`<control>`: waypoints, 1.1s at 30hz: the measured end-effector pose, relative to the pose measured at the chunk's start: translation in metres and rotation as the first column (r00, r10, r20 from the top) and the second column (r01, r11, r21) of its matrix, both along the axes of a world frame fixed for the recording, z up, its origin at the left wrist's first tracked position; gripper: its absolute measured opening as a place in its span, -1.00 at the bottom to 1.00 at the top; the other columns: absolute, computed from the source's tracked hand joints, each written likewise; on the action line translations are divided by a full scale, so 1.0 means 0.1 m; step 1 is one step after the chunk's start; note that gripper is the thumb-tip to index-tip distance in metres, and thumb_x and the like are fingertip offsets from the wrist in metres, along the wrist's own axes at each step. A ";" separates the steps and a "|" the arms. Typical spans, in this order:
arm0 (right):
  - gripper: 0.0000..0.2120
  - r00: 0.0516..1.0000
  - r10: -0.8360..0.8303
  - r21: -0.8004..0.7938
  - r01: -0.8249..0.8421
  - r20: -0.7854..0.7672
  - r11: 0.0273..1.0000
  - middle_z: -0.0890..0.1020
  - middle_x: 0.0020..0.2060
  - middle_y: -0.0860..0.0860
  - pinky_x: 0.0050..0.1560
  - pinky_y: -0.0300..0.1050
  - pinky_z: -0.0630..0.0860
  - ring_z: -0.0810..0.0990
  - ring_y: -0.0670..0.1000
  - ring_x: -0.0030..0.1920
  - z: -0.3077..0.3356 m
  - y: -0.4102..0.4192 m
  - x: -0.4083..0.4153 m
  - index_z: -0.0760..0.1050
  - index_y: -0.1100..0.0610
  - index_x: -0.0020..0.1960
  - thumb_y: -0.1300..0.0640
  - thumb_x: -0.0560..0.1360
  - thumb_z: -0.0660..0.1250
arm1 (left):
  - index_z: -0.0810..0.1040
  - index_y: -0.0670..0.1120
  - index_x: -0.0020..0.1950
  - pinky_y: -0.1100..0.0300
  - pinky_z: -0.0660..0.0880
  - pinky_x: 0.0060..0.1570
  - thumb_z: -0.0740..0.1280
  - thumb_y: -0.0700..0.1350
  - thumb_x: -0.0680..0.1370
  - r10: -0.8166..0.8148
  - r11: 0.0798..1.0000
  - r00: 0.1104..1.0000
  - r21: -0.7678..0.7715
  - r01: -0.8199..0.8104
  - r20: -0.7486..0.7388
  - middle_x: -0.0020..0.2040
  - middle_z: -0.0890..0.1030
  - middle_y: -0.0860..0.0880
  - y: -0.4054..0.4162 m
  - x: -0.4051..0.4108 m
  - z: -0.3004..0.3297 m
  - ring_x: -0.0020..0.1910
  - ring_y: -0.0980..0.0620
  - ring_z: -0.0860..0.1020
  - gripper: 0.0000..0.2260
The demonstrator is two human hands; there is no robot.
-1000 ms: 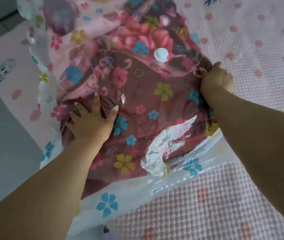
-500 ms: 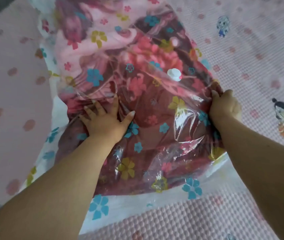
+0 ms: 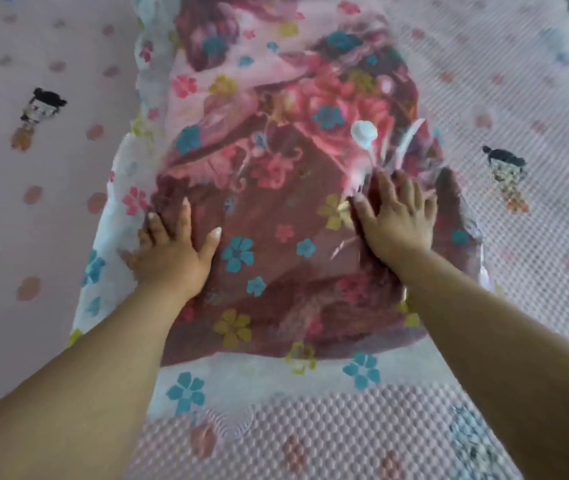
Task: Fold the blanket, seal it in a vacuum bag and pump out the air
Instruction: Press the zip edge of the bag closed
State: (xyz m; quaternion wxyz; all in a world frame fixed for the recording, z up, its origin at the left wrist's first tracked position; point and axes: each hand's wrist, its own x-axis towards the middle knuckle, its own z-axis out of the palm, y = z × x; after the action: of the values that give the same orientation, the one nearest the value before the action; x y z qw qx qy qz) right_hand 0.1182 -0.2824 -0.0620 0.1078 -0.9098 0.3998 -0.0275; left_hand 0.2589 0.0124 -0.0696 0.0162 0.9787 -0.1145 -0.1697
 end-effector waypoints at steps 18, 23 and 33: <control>-0.75 0.864 -0.241 0.194 0.170 0.442 0.966 0.55 0.14 0.13 0.28 0.00 0.29 0.43 0.17 0.22 0.02 1.46 -1.31 0.56 0.18 0.12 0.06 0.53 0.32 | 0.49 -0.11 -0.15 0.17 0.38 -0.33 0.29 -0.03 0.56 0.077 0.761 0.983 -0.647 0.050 0.167 -0.22 0.53 -0.04 0.58 -1.99 0.26 -0.24 -0.03 0.48 -0.83; -0.63 0.652 -0.725 0.511 0.556 0.222 0.656 0.46 -0.35 0.02 -0.09 0.01 0.38 0.45 0.09 -0.19 -0.03 1.18 -1.57 0.33 0.10 -0.34 -0.07 0.56 0.25 | 0.59 -0.18 -0.21 0.09 0.56 -0.19 0.31 0.24 0.50 0.356 0.465 0.523 -0.338 -0.818 -0.775 -0.35 0.65 -0.08 0.09 -2.26 0.05 -0.36 -0.05 0.59 -0.54; -0.53 0.102 -0.994 0.985 0.167 -0.051 -0.033 0.72 -0.06 0.09 -0.18 0.01 0.64 0.71 0.11 -0.08 -0.15 0.48 -2.08 0.54 0.06 0.12 -0.31 0.48 0.24 | 0.50 -0.13 0.13 0.19 0.52 -0.08 0.49 0.06 0.43 0.276 -0.231 0.037 -0.103 -0.968 -0.960 0.04 0.58 -0.06 -0.54 -2.32 -0.33 -0.13 0.06 0.55 -0.60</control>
State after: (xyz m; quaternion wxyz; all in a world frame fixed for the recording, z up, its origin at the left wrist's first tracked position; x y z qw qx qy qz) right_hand -0.0899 -0.2347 -0.0768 0.6615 -0.2311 0.6660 -0.2559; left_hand 0.0270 -0.0415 -0.1023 0.6414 0.5075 0.4510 -0.3572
